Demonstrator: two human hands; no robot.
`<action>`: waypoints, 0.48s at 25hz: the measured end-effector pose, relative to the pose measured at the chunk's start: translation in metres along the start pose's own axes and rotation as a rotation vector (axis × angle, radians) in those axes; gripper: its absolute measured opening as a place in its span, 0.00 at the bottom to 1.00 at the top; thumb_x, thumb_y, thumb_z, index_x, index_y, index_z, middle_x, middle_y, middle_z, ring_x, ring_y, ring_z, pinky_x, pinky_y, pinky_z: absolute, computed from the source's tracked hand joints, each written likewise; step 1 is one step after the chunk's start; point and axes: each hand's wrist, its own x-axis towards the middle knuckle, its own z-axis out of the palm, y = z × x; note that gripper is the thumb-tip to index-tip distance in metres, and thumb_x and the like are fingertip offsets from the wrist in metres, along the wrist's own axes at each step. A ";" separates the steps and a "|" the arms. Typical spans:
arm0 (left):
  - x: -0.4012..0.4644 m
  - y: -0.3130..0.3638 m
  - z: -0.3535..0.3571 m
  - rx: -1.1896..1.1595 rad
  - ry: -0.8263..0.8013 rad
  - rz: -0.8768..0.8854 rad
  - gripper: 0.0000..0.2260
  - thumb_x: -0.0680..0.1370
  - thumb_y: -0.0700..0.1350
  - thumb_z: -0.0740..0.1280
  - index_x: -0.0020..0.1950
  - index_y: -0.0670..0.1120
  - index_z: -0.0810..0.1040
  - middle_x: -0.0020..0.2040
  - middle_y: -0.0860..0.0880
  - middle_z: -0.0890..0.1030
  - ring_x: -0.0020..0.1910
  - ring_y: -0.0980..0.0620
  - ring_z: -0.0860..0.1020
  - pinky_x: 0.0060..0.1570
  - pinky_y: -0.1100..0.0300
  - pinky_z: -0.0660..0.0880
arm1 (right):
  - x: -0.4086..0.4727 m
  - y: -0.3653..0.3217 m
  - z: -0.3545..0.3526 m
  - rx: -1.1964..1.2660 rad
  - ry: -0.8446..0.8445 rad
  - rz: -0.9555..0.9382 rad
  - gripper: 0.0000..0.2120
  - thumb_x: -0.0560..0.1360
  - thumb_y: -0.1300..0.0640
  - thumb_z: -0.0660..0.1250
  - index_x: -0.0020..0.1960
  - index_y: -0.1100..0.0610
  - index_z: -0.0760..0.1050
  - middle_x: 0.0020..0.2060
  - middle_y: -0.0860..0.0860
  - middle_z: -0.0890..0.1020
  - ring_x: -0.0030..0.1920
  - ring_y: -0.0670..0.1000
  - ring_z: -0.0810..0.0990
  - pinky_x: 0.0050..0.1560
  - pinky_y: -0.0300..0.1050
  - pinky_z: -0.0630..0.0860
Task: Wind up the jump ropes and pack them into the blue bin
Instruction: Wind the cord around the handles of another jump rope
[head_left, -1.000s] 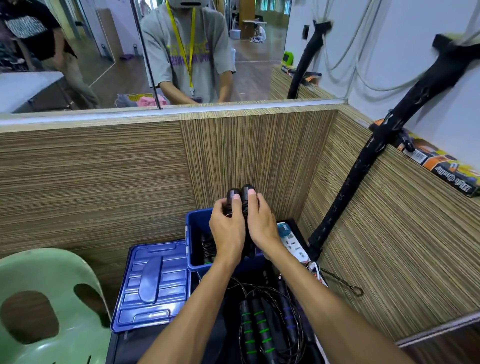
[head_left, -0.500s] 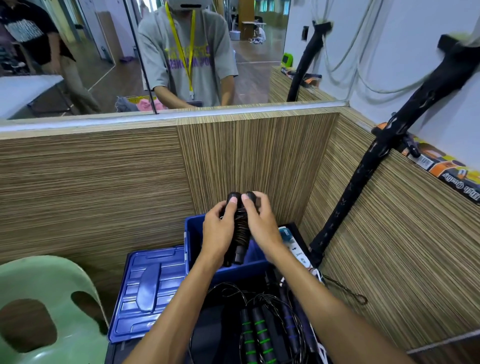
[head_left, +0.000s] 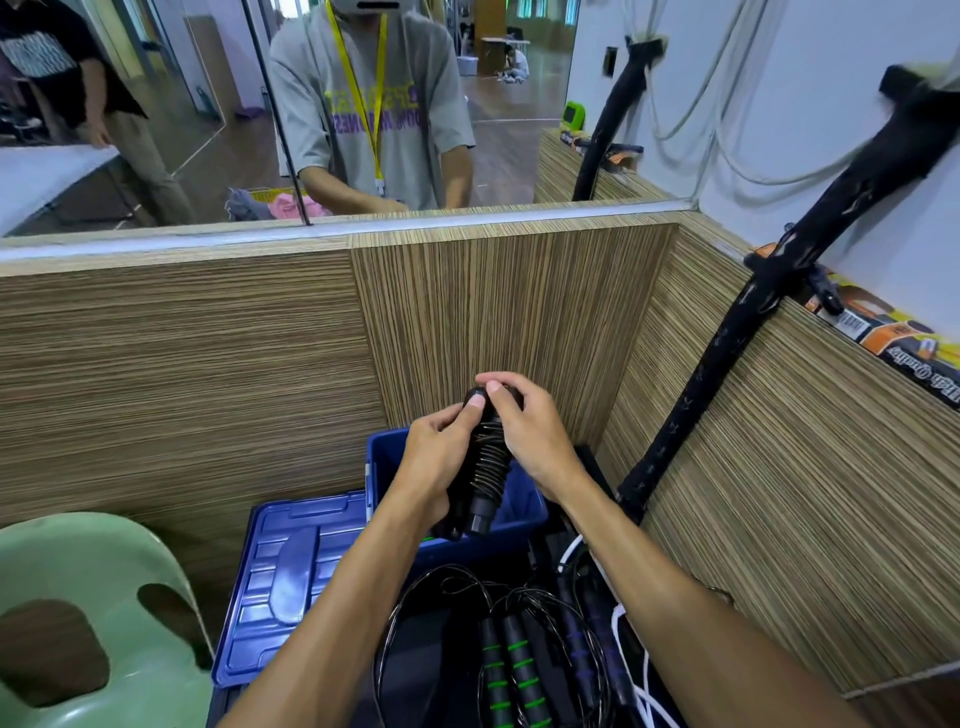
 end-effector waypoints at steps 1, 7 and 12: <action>-0.001 0.000 0.003 0.009 0.015 0.003 0.12 0.79 0.52 0.66 0.52 0.46 0.83 0.44 0.40 0.84 0.40 0.44 0.82 0.39 0.51 0.80 | 0.000 0.001 0.000 0.014 -0.003 -0.010 0.10 0.82 0.55 0.61 0.57 0.51 0.81 0.53 0.45 0.83 0.56 0.42 0.79 0.61 0.45 0.75; -0.015 -0.020 -0.008 0.217 -0.157 0.027 0.28 0.68 0.58 0.74 0.62 0.51 0.70 0.50 0.48 0.82 0.46 0.53 0.83 0.42 0.58 0.78 | 0.012 -0.001 -0.005 0.337 0.099 -0.005 0.09 0.81 0.54 0.63 0.59 0.52 0.79 0.54 0.60 0.82 0.53 0.59 0.84 0.56 0.63 0.79; -0.022 -0.030 -0.013 0.201 -0.364 -0.030 0.13 0.75 0.44 0.73 0.54 0.41 0.73 0.41 0.43 0.82 0.33 0.48 0.81 0.36 0.60 0.79 | 0.016 -0.015 -0.016 0.428 -0.042 0.179 0.22 0.74 0.54 0.74 0.63 0.62 0.74 0.51 0.67 0.83 0.52 0.60 0.84 0.56 0.57 0.80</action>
